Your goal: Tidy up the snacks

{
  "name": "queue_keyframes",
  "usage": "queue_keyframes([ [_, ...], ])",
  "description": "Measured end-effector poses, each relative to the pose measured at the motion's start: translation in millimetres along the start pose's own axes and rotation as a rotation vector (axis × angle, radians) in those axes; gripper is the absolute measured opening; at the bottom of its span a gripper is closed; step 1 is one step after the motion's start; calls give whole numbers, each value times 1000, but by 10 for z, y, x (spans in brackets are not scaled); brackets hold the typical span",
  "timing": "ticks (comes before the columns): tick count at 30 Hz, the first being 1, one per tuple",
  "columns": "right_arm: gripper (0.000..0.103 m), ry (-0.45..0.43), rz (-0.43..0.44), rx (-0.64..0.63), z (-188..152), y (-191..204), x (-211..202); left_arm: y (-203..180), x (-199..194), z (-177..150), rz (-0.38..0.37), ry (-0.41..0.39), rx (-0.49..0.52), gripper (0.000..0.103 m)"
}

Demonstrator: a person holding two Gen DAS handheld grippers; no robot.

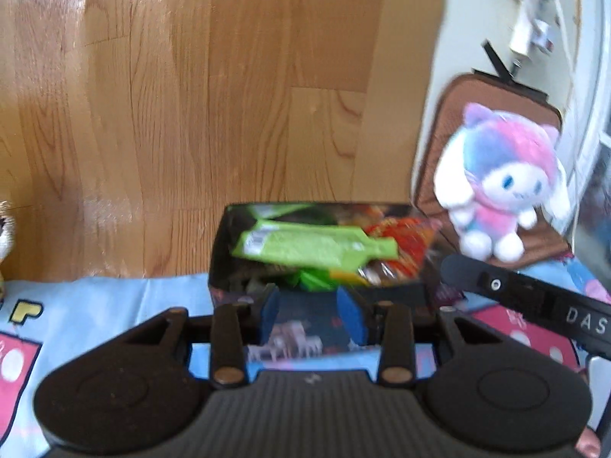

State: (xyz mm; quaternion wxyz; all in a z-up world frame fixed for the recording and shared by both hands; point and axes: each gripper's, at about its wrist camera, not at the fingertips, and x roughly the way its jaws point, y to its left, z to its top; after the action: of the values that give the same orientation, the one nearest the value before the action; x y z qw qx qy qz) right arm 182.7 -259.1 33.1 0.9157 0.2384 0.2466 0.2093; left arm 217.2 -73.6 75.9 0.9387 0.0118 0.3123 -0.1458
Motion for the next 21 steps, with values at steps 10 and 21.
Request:
queue_keyframes([
  [10, 45, 19, -15, 51, -204, 347, -590, -118, -730, -428, 84, -38, 1, 46],
  [21, 71, 40, 11, 33, -420, 672, -1109, -150, -1352, -855, 169, -104, 32, 92],
])
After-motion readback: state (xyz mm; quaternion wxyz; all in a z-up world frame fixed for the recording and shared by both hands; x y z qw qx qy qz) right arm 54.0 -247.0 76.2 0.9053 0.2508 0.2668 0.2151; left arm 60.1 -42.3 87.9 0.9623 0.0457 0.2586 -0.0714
